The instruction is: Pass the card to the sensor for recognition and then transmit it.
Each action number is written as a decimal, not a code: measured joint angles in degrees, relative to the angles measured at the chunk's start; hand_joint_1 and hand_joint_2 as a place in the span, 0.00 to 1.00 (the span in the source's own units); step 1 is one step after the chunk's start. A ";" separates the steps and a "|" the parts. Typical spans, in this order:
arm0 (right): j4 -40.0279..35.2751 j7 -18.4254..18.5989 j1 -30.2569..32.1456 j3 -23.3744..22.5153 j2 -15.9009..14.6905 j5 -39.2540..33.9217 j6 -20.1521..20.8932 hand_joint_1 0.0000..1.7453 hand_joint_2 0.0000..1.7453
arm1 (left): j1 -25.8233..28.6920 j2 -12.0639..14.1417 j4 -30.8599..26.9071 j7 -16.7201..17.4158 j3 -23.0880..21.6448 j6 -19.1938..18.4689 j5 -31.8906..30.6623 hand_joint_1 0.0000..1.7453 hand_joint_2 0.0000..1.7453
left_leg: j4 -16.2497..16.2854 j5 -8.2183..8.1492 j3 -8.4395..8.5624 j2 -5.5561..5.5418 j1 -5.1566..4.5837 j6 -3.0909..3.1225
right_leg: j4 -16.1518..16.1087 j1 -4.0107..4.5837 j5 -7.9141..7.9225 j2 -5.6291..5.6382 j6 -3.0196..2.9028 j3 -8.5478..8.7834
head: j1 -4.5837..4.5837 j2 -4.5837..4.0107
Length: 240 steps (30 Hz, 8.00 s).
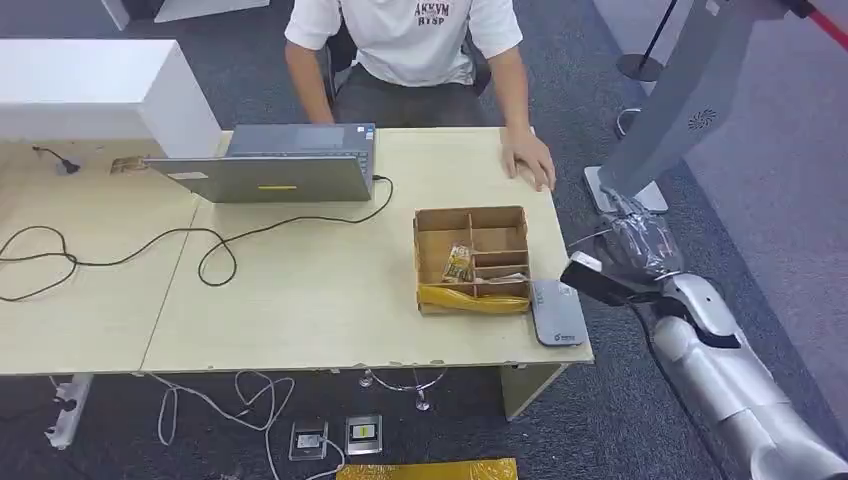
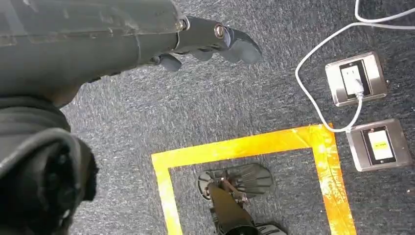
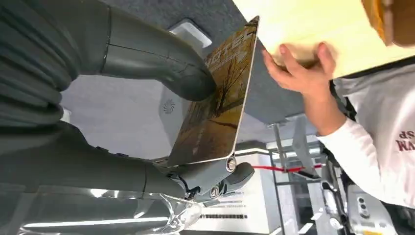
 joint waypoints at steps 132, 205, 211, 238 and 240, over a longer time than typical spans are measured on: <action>18.34 -14.47 -35.34 4.02 9.93 16.98 -3.85 1.00 1.00 | -2.82 -2.51 0.96 0.26 -0.81 0.13 0.24 0.00 0.00 | -0.01 0.06 -0.13 0.10 0.00 0.03 | 0.12 -0.01 0.08 0.12 0.00 -0.11 | 0.00 0.00; 25.17 -10.75 -34.10 -3.59 17.77 -23.33 24.31 0.00 1.00 | -2.99 -2.45 1.03 0.59 -3.08 1.05 0.57 0.00 0.00 | 0.01 0.05 -0.07 0.12 -0.01 0.03 | 0.07 -0.01 0.08 0.15 0.00 -0.16 | 0.00 0.00; 10.50 -2.66 -24.04 -4.79 12.72 -28.04 27.50 0.00 1.00 | -1.35 -1.66 1.05 -0.44 -3.08 1.27 1.14 0.00 0.00 | 0.01 0.02 -0.08 0.07 -0.01 0.02 | 0.02 0.00 0.06 0.11 -0.01 -0.14 | 0.00 0.00; -19.78 6.45 3.92 -8.74 -1.18 -22.68 27.78 0.00 1.00 | -0.54 0.02 1.53 -0.39 -3.08 1.70 1.36 0.00 0.00 | 0.00 -0.01 -0.10 0.11 -0.01 0.01 | 0.02 -0.01 0.06 0.12 -0.02 -0.14 | 0.00 0.00; -19.43 5.22 4.78 -8.30 -1.66 -18.46 25.52 0.00 1.00 | -0.47 0.04 1.55 -0.11 -3.08 1.66 1.38 0.00 0.00 | -0.01 -0.01 -0.11 0.11 -0.01 0.01 | 0.02 -0.01 0.05 0.12 -0.02 -0.15 | 0.00 0.00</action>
